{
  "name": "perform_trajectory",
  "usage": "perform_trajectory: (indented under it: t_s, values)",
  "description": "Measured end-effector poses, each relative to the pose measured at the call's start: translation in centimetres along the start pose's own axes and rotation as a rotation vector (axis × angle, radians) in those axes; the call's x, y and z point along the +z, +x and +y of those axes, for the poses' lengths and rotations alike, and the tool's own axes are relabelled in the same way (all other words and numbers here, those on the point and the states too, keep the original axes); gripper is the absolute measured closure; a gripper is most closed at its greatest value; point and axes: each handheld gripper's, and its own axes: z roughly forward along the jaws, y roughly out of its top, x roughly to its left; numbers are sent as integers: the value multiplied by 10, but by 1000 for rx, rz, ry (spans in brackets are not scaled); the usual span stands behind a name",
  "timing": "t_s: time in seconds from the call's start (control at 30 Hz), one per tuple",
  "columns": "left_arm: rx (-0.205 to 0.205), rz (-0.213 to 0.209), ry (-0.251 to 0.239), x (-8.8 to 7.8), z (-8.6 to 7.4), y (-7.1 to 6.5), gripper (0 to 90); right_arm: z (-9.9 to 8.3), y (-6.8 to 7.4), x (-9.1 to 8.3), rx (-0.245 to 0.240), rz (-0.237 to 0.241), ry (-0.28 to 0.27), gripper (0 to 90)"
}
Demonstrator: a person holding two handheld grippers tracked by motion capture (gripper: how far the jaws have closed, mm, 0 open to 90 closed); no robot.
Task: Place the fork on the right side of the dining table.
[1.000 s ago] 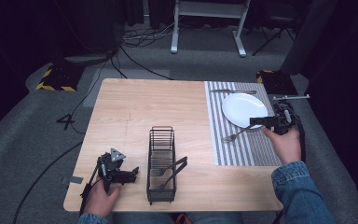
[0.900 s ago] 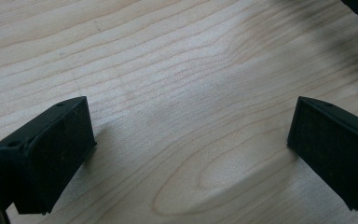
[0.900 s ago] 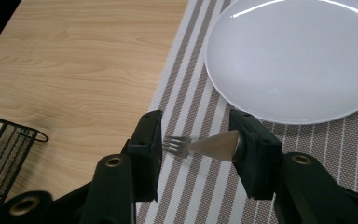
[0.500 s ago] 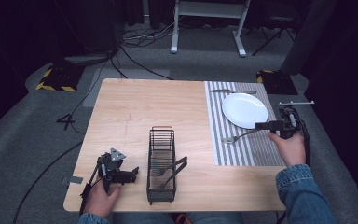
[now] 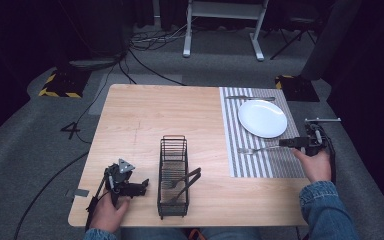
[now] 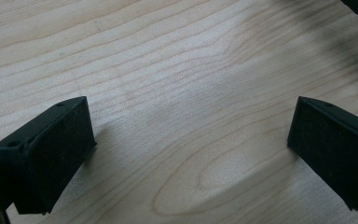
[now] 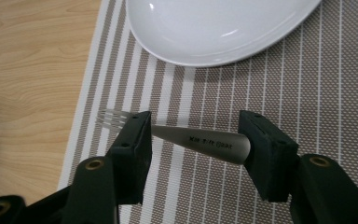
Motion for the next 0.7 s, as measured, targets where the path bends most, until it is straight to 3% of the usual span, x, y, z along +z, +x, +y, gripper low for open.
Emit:
perform_trajectory:
  t_s: [0.4,0.7]
  values:
    - [0,1,0,0,0,0,5,-11,-23,13,45,-6,21,429]
    - [0,0,0,0,0,0,4,-15,-31,22,75,-14,53,417]
